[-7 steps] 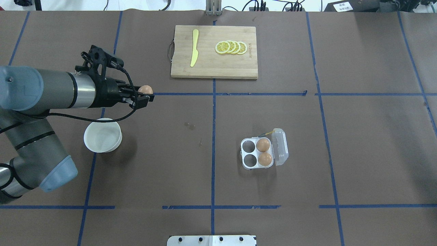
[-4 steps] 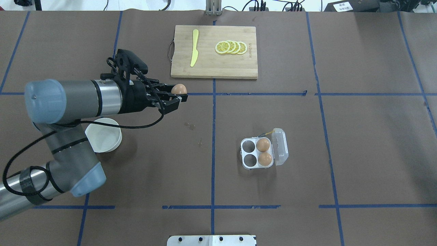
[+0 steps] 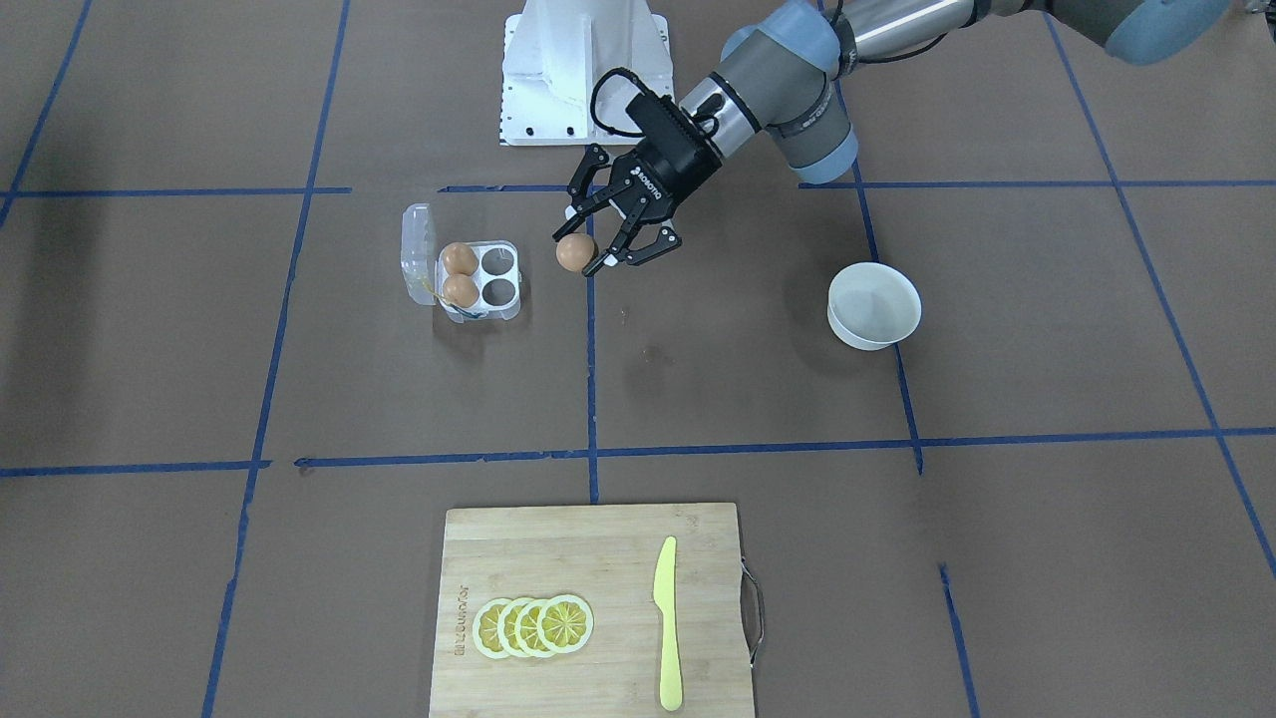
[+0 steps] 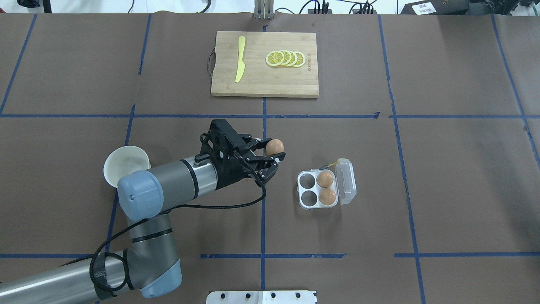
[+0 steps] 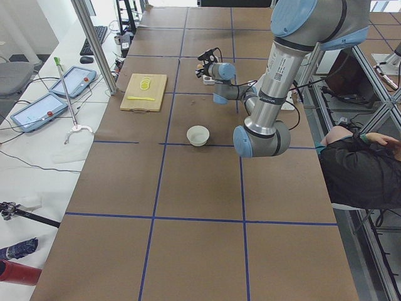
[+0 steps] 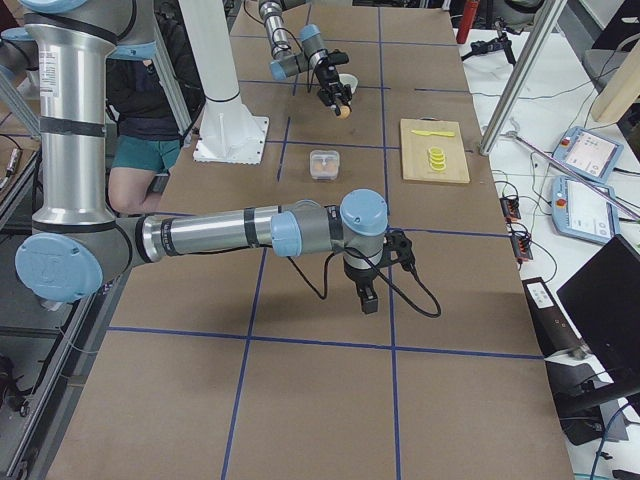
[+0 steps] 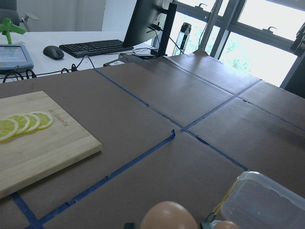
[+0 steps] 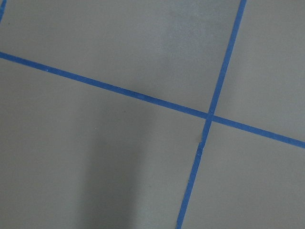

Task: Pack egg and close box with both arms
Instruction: 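Lift the egg with the left gripper and carry it to the egg box, then lower the egg into the empty box slot and open the left gripper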

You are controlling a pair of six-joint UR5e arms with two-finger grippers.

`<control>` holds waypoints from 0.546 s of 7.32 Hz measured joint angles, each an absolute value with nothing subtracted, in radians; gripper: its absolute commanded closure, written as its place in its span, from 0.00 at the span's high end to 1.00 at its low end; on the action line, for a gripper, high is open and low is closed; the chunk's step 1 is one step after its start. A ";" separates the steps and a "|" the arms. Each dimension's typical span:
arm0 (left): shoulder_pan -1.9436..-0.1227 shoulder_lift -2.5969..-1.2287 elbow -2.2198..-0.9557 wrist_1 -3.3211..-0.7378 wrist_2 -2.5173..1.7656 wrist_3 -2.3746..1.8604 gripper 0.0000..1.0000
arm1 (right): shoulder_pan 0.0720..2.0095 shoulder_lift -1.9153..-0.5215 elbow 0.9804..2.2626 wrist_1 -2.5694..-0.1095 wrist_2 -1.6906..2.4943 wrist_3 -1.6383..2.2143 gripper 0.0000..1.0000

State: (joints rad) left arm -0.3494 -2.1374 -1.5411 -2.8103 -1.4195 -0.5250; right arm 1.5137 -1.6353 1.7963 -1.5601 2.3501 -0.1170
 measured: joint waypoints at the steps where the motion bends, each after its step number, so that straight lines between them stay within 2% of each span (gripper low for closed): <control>1: -0.320 -2.160 -1.488 -2.853 -1.382 -0.461 0.00 | 1.514 -1.635 1.796 -1.560 2.350 -0.110 1.00; 4: -0.229 -2.255 -1.343 -2.895 -1.259 -0.407 0.00 | 1.514 -1.636 1.796 -1.560 2.350 -0.091 1.00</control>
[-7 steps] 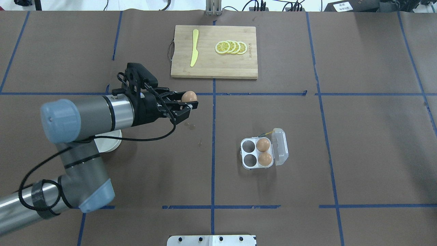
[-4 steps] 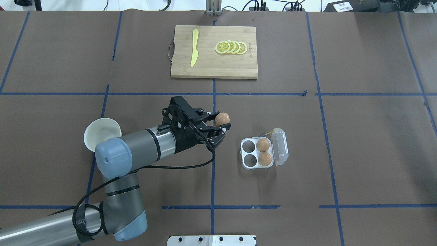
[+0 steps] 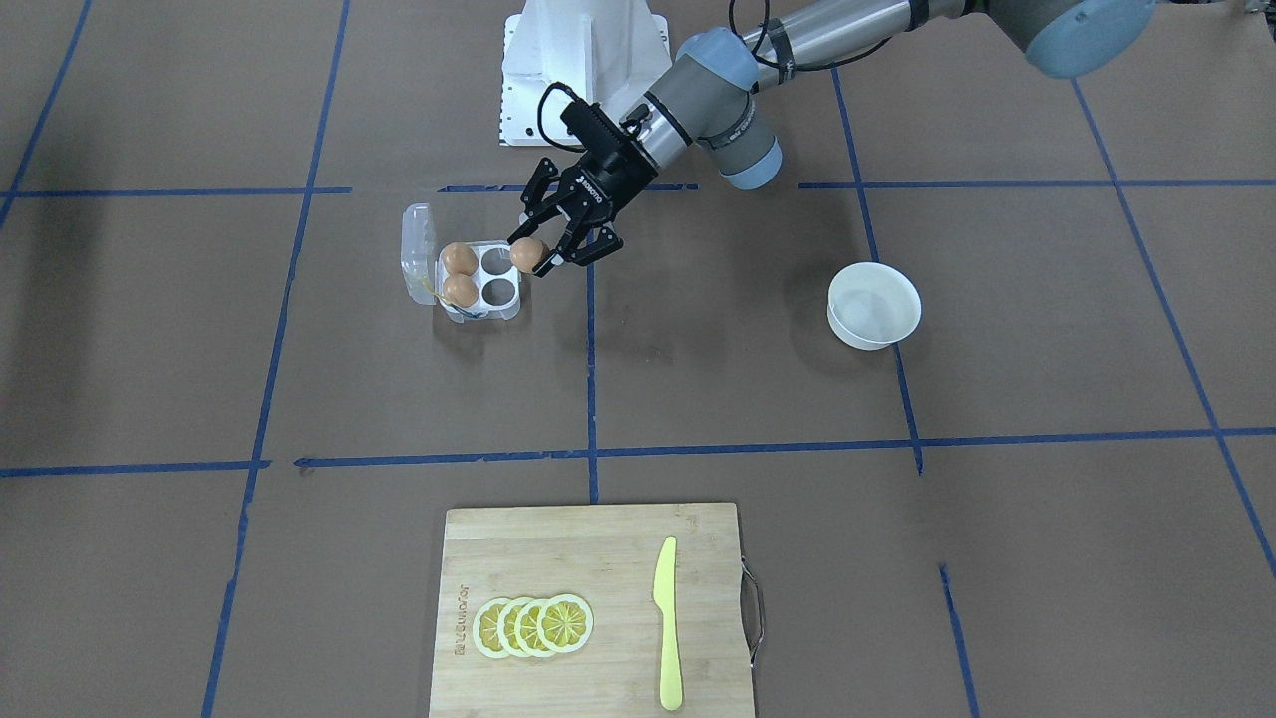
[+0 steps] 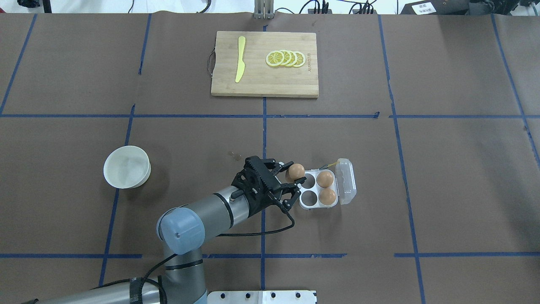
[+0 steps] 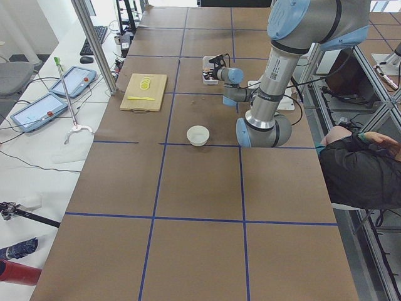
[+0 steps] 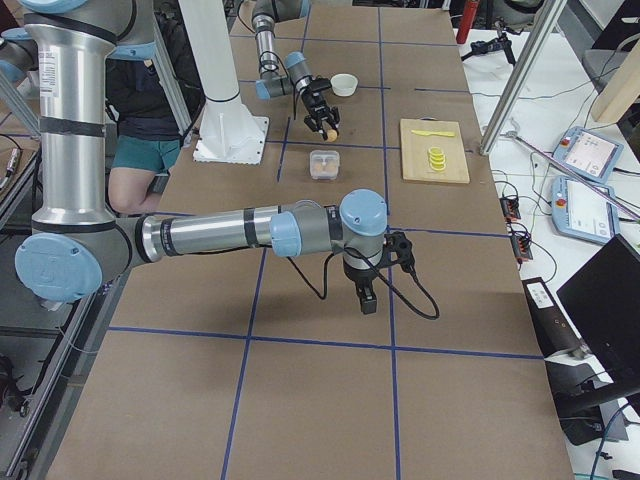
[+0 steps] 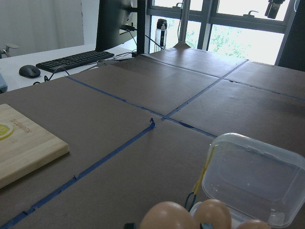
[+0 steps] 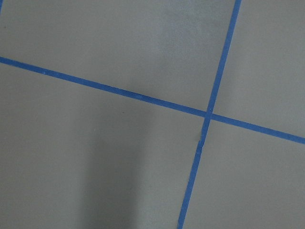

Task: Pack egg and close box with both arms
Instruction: 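Lower the egg into the empty box slot and open the left gripper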

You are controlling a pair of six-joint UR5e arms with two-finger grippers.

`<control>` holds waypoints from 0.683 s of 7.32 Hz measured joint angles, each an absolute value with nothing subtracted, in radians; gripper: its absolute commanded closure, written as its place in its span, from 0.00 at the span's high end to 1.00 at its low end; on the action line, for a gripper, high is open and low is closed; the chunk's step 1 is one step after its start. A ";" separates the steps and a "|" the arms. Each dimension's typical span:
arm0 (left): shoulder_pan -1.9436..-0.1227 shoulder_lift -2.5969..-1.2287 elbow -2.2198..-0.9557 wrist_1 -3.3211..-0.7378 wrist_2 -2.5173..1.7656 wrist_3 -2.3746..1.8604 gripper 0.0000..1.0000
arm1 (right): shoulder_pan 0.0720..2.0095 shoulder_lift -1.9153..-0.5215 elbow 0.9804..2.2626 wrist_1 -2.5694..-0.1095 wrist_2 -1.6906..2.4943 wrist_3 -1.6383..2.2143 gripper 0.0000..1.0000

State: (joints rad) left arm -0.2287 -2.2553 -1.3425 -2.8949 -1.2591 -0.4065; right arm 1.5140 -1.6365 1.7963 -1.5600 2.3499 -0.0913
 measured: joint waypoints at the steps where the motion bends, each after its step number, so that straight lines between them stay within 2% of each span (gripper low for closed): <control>1: -0.221 -2.283 -1.309 -2.897 -1.250 -0.401 0.05 | 1.514 -1.637 1.796 -1.560 2.350 -0.090 1.00; 3: -0.216 -2.306 -1.286 -2.900 -1.252 -0.392 0.13 | 1.514 -1.638 1.796 -1.560 2.350 -0.089 1.00; 5: -0.215 -2.319 -1.270 -2.901 -1.257 -0.389 0.17 | 1.514 -1.638 1.796 -1.560 2.350 -0.089 1.00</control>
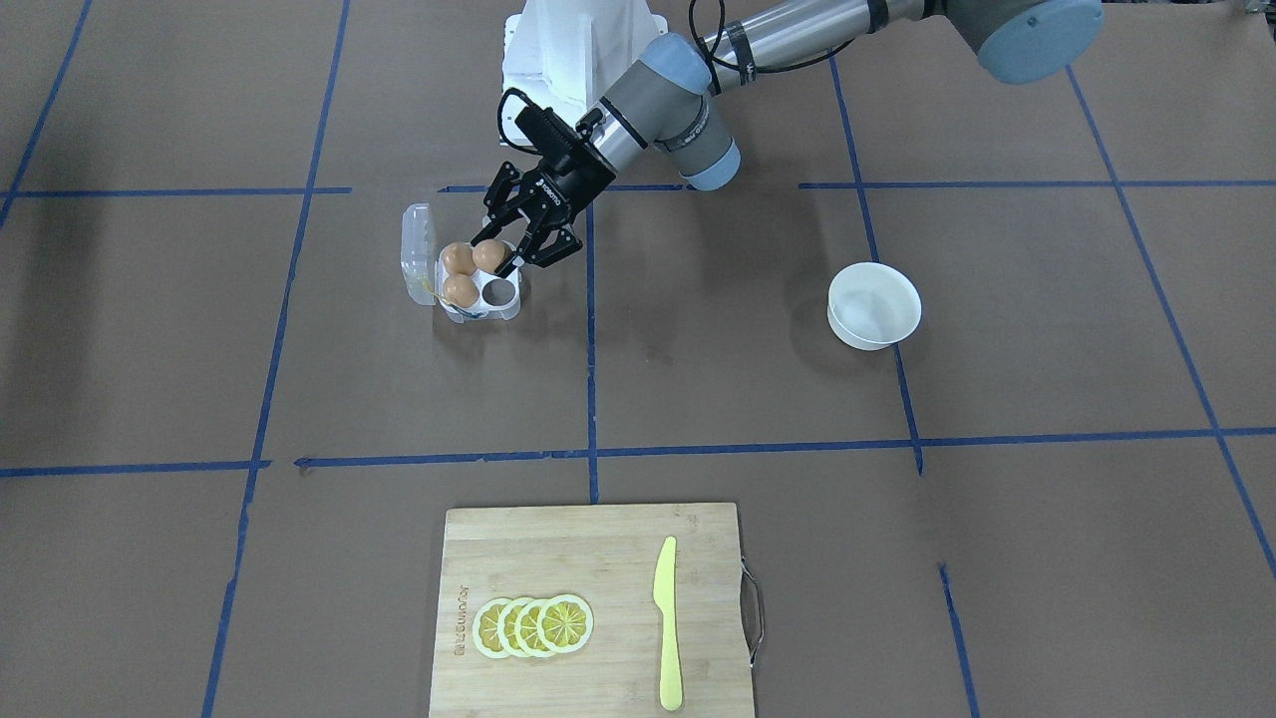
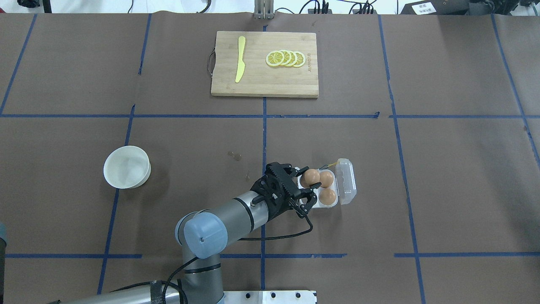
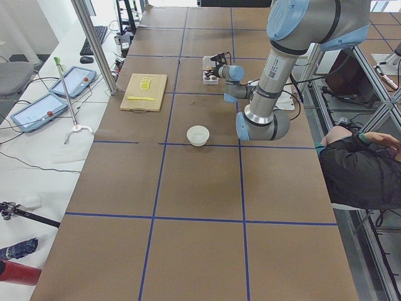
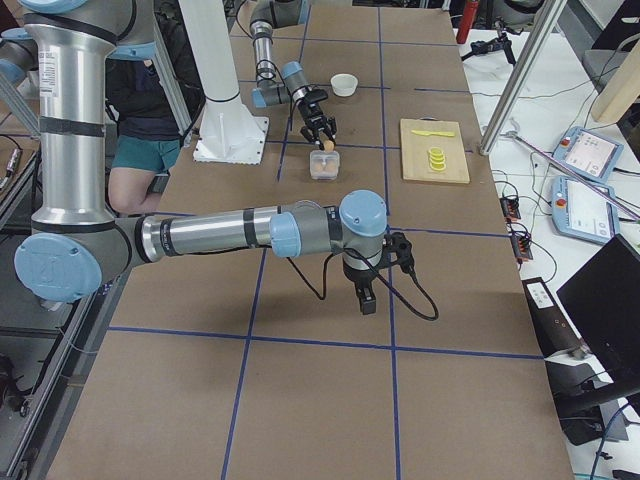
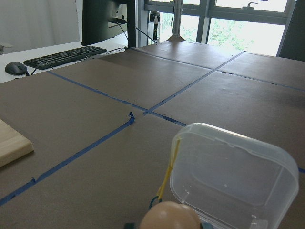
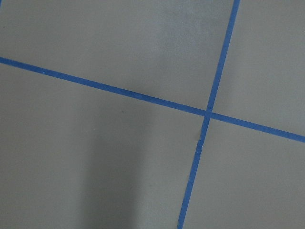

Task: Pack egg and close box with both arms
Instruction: 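Lower the egg into the empty box slot and open the left gripper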

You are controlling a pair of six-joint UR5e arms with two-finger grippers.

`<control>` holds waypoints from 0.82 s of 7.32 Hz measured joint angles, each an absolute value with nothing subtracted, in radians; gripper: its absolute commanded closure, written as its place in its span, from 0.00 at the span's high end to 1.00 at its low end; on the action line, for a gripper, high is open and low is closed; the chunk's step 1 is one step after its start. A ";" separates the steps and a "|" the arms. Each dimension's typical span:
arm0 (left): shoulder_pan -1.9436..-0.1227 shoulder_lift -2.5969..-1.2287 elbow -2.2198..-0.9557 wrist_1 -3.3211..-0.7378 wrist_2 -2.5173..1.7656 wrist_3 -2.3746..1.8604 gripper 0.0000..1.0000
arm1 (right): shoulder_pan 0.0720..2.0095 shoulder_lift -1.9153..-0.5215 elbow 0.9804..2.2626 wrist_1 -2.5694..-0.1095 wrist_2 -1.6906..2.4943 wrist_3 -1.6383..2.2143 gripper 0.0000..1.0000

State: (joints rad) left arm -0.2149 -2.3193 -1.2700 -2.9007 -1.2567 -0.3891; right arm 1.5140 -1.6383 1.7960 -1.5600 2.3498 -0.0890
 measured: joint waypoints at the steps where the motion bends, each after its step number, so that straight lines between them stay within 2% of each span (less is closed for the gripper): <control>1: -0.214 -2.324 -1.264 -2.901 -1.259 -0.380 0.19 | 1.514 -1.638 1.796 -1.560 2.349 -0.089 1.00; 3: -0.210 -2.326 -1.260 -2.901 -1.270 -0.356 0.29 | 1.514 -1.638 1.796 -1.560 2.349 -0.089 1.00; 6: -0.199 -2.327 -1.255 -2.901 -1.289 -0.351 0.33 | 1.514 -1.638 1.796 -1.560 2.349 -0.089 1.00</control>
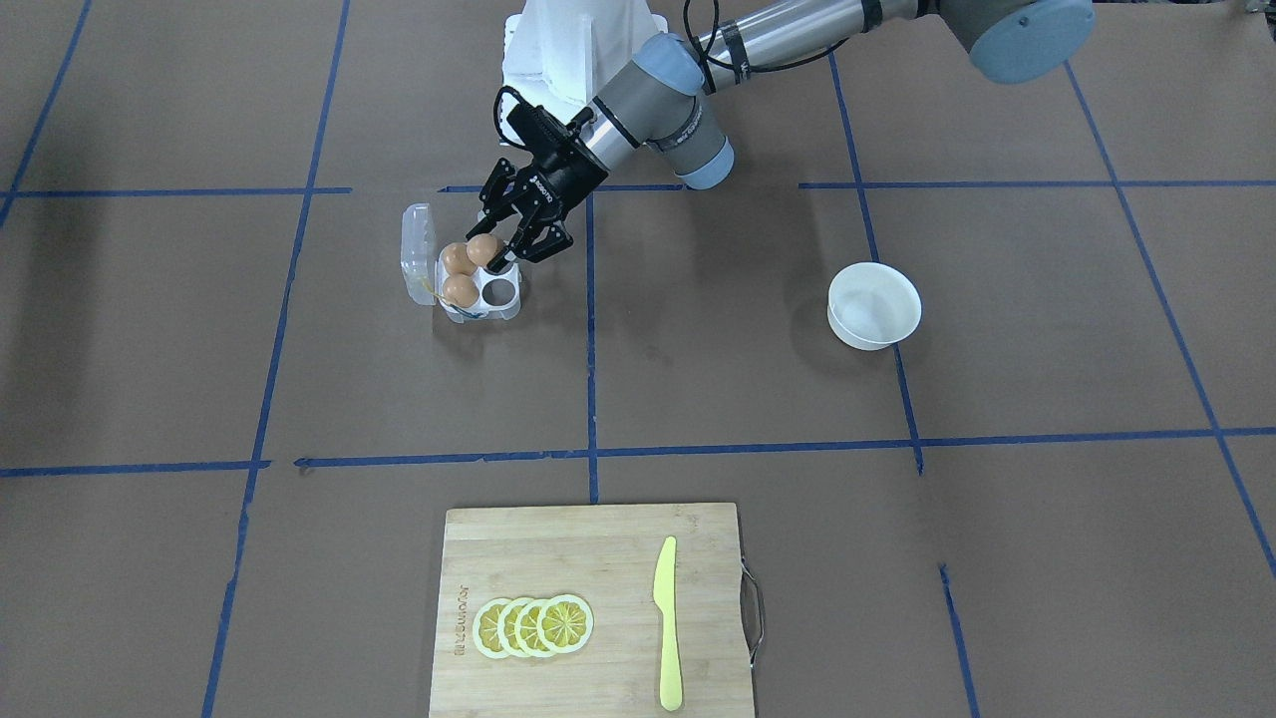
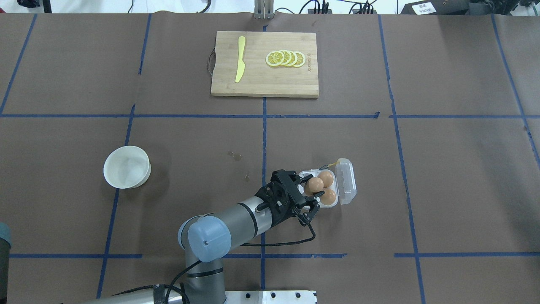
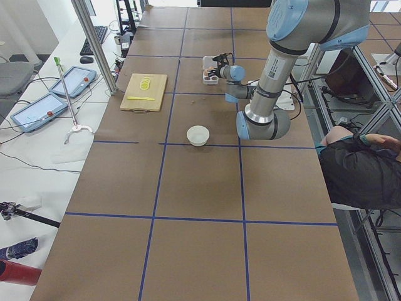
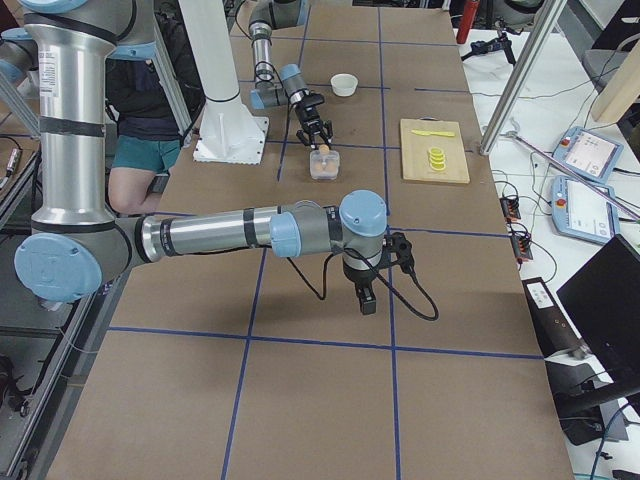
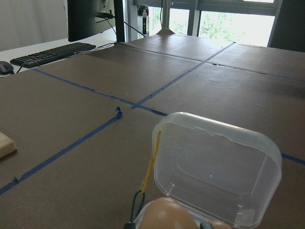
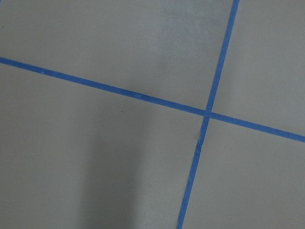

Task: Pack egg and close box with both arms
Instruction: 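Lower the egg into the empty box slot and open the left gripper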

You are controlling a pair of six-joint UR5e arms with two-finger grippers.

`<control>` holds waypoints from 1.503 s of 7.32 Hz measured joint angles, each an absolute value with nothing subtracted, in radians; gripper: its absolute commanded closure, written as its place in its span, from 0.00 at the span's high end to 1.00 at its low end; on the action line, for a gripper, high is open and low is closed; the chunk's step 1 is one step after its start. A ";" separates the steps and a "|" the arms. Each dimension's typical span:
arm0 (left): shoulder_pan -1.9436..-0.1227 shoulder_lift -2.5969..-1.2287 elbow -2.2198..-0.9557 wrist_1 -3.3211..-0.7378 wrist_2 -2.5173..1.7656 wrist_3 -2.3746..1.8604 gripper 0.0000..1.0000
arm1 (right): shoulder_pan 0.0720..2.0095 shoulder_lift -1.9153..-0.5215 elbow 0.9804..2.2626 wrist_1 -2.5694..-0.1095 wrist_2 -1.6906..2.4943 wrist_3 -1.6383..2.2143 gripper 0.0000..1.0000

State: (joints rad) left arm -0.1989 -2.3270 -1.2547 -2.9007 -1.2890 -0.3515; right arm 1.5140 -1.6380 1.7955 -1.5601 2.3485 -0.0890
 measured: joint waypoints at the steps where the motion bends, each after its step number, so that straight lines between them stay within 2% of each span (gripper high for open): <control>1: -0.196 -2.327 -1.253 -2.901 -1.296 -0.351 0.37 | 1.514 -1.637 1.795 -1.560 2.349 -0.089 1.00; 3: -0.191 -2.327 -1.252 -2.901 -1.306 -0.350 0.54 | 1.514 -1.637 1.795 -1.560 2.348 -0.088 1.00; 5: -0.184 -2.327 -1.254 -2.901 -1.307 -0.351 0.66 | 1.514 -1.637 1.795 -1.560 2.348 -0.088 1.00; 10: -0.178 -2.328 -1.261 -2.902 -1.312 -0.351 0.70 | 1.514 -1.637 1.795 -1.560 2.347 -0.088 1.00; 11: -0.182 -2.329 -1.268 -2.901 -1.326 -0.352 0.76 | 1.514 -1.637 1.795 -1.560 2.347 -0.088 1.00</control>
State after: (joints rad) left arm -0.1818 -2.3292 -1.2682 -2.9012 -1.3263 -0.3517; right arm 1.5140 -1.6370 1.7948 -1.5601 2.3473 -0.0885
